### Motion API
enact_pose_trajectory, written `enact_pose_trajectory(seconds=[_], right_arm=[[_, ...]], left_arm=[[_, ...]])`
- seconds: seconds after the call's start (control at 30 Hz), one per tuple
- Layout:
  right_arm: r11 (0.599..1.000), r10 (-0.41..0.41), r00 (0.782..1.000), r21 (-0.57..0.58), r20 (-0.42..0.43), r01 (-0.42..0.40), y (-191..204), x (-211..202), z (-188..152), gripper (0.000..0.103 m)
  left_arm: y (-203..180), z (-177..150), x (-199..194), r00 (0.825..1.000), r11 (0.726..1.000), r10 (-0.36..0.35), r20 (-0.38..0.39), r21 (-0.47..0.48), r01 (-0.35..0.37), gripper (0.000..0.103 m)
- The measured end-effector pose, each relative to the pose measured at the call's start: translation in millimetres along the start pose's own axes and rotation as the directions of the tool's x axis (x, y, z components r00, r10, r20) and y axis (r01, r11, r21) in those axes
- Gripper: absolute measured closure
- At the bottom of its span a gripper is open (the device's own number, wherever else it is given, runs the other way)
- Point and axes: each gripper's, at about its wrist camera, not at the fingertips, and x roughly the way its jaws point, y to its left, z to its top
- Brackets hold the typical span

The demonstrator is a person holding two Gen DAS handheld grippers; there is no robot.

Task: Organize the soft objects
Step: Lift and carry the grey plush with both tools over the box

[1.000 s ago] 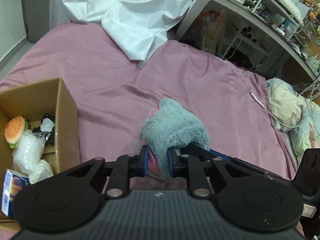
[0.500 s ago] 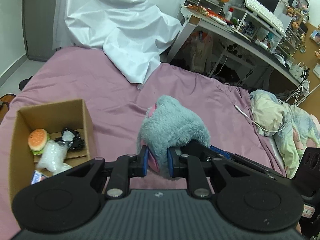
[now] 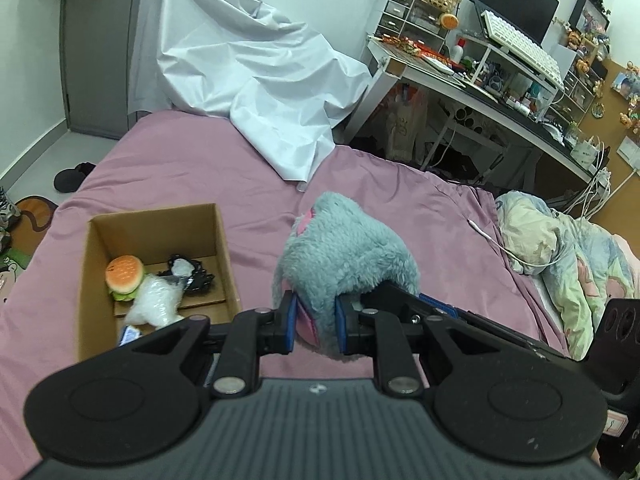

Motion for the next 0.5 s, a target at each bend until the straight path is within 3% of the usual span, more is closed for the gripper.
enact_pose_trajectory(seconds=[0.5], right_arm=[[1.0, 0.027, 1.0, -0.001, -0.004, -0.027, 35.3, 18.4, -9.4, 0.075]], left_arm=[[44.1, -4.4, -28.7, 0.998, 0.997, -0.006, 0.057, -0.073, 0.01, 0.085]])
